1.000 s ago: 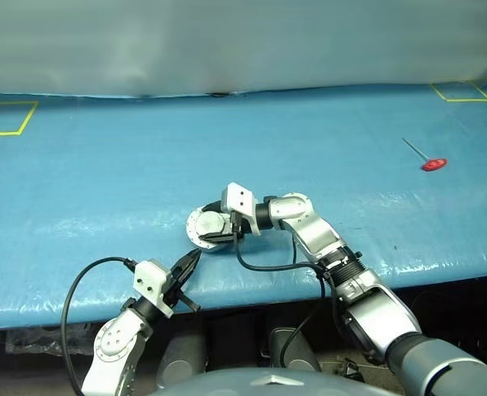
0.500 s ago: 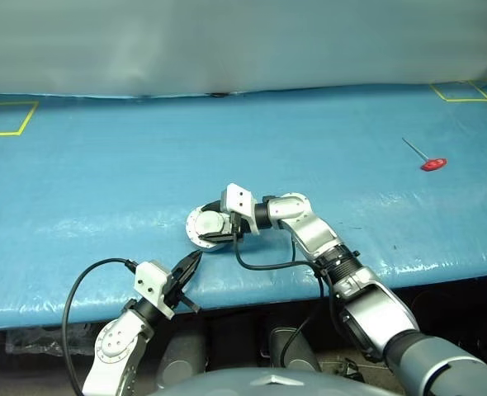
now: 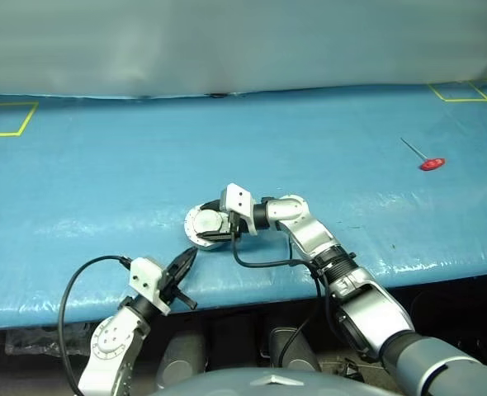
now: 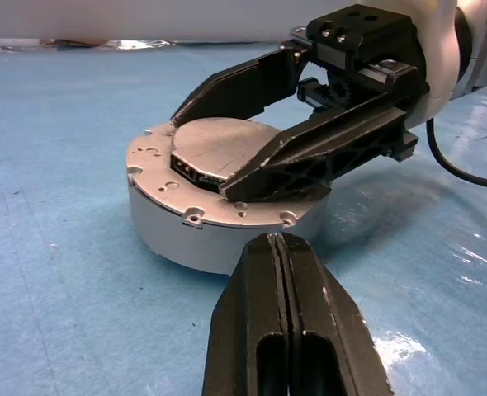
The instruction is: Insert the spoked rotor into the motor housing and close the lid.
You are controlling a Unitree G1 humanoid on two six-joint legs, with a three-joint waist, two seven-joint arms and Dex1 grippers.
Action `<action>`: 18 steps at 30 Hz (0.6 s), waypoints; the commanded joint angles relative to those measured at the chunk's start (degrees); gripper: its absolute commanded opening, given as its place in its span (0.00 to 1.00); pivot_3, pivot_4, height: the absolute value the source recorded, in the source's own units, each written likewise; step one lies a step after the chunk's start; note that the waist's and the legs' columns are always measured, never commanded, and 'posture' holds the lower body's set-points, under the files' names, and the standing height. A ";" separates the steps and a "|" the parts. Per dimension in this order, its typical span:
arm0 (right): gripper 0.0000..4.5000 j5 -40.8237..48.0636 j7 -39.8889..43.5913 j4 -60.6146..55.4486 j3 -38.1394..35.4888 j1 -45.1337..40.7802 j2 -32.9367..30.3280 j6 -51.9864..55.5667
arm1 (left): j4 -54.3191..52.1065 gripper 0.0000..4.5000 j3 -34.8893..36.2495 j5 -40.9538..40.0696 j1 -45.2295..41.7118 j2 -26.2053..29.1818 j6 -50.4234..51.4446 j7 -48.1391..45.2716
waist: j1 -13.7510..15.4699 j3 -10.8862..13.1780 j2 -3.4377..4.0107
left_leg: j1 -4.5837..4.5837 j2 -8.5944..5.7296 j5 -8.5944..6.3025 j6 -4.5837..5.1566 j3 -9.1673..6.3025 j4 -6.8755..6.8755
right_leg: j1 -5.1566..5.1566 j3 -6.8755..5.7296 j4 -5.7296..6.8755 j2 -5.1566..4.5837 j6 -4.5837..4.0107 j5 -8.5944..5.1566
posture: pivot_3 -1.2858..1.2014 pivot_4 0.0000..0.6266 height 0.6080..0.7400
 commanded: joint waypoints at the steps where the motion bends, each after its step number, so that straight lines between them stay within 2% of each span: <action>1: 0.68 -0.12 -0.62 -0.09 -0.97 -0.12 0.28 -1.18 | -5.24 0.00 3.79 -3.15 -1.48 1.92 2.41 0.25 | -0.01 0.00 0.01 | 0.01 0.03 0.00 0.00 0.00 0.01 | 0.00 -0.01 0.00 0.02 -0.03 0.01 | 0.52 0.24 1.00; 8: 0.68 -0.26 -0.94 0.17 -0.83 0.14 0.54 -1.00 | -13.09 0.00 12.75 -13.70 -9.91 6.26 20.05 7.39 | -0.02 0.00 -0.01 | 0.06 0.07 0.03 -0.04 0.01 0.09 | 0.05 0.00 0.04 0.11 -0.05 0.04 | 0.52 0.24 1.00; 11: 0.68 -0.31 -1.07 0.25 -0.79 0.18 0.67 -0.95 | -15.40 0.00 14.06 -19.84 -12.96 7.64 30.06 10.35 | -0.09 -0.01 -0.01 | 0.09 0.05 0.03 -0.06 0.05 0.08 | 0.09 0.03 0.04 0.31 -0.04 0.08 | 0.52 0.24 1.00; 15: 0.68 -0.38 -1.22 0.29 -0.76 0.17 0.85 -0.83 | -15.14 0.00 15.43 -33.87 -18.00 10.06 47.04 14.59 | -0.29 -0.01 -0.03 | 0.09 0.04 0.04 -0.06 0.06 0.09 | 0.09 0.06 0.04 0.33 -0.08 0.16 | 0.52 0.24 1.00; 18: 0.68 -0.44 -1.28 0.41 -0.70 0.04 0.97 -0.76 | -13.82 0.00 14.65 -35.23 -20.02 13.17 53.22 14.89 | -0.49 -0.01 -0.03 | 0.10 0.06 0.06 -0.11 0.03 0.10 | 0.09 0.08 0.07 0.41 -0.04 0.12 | 0.52 0.24 1.00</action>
